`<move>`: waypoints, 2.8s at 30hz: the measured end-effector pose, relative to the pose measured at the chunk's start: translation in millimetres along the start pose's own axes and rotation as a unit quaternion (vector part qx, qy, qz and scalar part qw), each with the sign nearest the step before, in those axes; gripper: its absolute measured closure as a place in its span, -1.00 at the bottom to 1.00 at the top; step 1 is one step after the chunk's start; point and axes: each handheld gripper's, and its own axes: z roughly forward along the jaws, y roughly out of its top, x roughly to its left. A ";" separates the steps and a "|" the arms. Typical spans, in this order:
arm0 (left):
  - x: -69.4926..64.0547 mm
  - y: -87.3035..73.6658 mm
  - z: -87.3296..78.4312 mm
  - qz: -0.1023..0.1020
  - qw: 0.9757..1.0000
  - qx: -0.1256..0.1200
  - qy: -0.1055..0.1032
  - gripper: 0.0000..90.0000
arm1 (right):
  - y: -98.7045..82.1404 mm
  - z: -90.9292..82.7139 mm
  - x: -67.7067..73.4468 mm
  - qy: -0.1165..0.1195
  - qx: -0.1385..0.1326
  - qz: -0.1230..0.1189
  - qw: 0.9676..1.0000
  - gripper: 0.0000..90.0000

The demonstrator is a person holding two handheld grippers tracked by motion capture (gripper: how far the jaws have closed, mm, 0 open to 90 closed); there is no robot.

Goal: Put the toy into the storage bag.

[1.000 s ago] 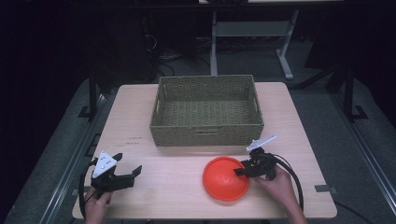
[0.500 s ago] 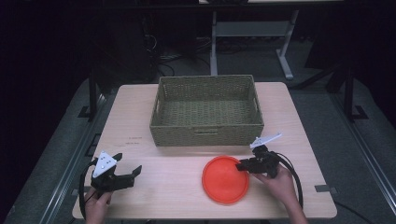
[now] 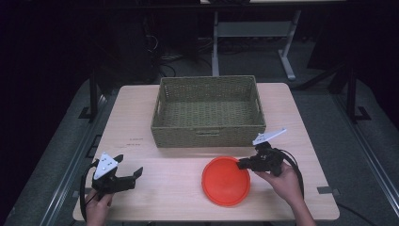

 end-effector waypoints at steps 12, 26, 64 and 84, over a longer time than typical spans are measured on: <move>1.0 -0.4 -0.4 -0.004 1.000 -0.002 0.001 -0.72 | 18.1 -14.3 16.5 -0.003 -0.006 -0.024 1.000 0.82; 0.7 -0.9 -1.2 -0.006 1.000 -0.004 0.002 -0.72 | 36.3 -31.1 18.7 -0.003 -0.019 -0.024 1.000 0.82; 0.9 -1.0 -1.8 -0.007 1.000 -0.005 0.004 -0.72 | 93.5 -59.6 27.3 -0.019 -0.015 -0.037 0.999 0.82; 1.4 -1.2 -1.8 -0.008 1.000 -0.007 0.003 -0.72 | 124.4 -77.9 34.2 -0.036 -0.019 -0.048 0.998 0.82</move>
